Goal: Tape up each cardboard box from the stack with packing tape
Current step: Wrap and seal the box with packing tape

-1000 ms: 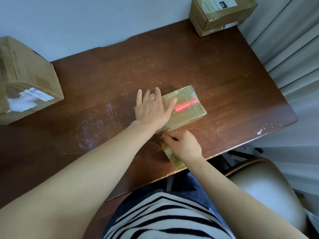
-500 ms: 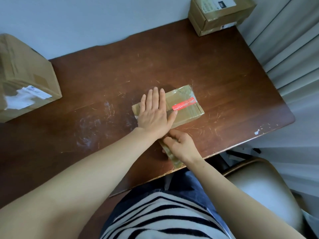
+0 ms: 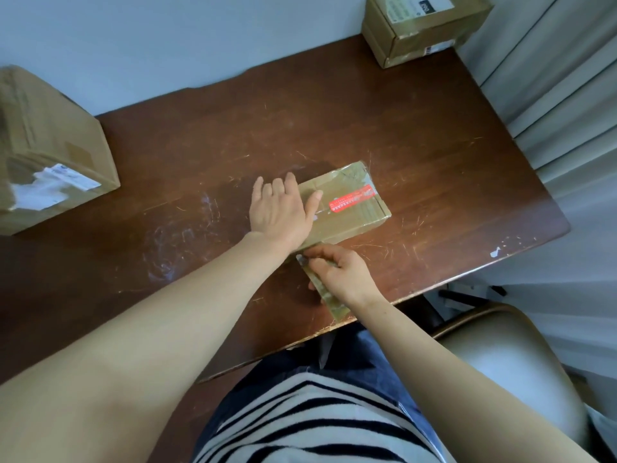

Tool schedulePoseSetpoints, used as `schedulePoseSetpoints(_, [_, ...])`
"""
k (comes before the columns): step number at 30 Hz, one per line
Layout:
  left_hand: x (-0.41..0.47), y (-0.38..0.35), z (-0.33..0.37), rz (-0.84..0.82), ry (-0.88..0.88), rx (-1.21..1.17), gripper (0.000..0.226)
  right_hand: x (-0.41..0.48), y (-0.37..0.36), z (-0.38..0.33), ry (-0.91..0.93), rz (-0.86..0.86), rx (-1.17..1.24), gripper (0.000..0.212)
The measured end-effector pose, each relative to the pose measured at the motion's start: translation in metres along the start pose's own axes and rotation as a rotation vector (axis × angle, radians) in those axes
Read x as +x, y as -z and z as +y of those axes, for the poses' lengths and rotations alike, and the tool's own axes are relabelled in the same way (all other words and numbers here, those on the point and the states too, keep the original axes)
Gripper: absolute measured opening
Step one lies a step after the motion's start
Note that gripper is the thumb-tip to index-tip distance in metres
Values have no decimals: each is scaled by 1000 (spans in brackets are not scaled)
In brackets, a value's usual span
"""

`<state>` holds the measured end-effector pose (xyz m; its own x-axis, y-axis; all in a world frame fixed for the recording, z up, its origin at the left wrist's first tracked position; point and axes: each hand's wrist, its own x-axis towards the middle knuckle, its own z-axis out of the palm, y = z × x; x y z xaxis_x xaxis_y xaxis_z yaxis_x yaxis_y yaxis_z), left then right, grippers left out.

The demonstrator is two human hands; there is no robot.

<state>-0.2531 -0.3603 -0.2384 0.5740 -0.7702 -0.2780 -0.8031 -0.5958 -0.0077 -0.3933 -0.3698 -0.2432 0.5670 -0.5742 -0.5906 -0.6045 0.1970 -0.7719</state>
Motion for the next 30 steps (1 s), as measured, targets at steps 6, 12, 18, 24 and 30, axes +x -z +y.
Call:
schedulePoseSetpoints(6, [-8,-4,1,13,-19,-12,79,1,-1,-1,-5,8,-1,20])
schedulePoseSetpoints(12, [1,19,-16,-184,-16,-476,78,-5,4,-4,-40,-12,102,16])
schedulePoseSetpoints(18, [-41,-2,-60,-212,-327,-303,119,-19,10,-13,-65,-102,268,18])
schedulePoseSetpoints(24, [-32,8,-66,-291,-165,-885,99,-40,38,-47,30,-149,323,28])
schedulePoseSetpoints(30, [-48,22,-77,-206,-120,-1064,93,-33,34,-100,172,-211,259,37])
